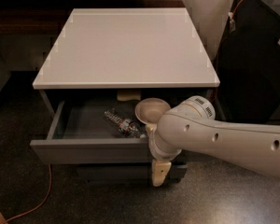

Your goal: Pick water bottle from top drawer and place on counter

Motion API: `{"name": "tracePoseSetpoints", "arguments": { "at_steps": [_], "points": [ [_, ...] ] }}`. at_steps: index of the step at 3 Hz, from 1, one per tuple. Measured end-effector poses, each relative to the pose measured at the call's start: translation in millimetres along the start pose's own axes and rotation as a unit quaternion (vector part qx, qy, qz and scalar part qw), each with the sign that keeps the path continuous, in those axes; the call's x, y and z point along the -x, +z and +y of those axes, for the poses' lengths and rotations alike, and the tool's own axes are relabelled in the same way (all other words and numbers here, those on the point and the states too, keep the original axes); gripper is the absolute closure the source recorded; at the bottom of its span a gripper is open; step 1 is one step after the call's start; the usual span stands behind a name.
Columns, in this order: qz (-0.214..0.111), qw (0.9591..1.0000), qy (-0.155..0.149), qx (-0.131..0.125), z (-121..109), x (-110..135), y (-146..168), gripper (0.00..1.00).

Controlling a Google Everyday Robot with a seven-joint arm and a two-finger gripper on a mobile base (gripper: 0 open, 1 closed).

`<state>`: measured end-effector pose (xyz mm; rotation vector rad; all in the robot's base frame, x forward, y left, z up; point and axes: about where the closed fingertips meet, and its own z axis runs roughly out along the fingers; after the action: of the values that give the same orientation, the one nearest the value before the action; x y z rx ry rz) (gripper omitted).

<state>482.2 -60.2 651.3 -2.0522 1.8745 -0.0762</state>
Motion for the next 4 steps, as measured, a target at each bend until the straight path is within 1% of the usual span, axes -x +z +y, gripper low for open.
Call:
{"name": "tracePoseSetpoints", "arguments": {
  "at_steps": [1,2,3,4],
  "points": [
    [-0.01,0.9998,-0.01,0.011,-1.3,13.5,-15.2,0.0],
    [-0.032,0.9989,-0.022,0.026,-21.6,29.8,-34.3,0.0],
    [-0.049,0.9979,-0.013,0.04,-39.2,35.1,-40.2,0.0],
    [-0.1,0.9916,0.044,0.07,-61.4,37.4,-46.6,0.0]
  ]
}}
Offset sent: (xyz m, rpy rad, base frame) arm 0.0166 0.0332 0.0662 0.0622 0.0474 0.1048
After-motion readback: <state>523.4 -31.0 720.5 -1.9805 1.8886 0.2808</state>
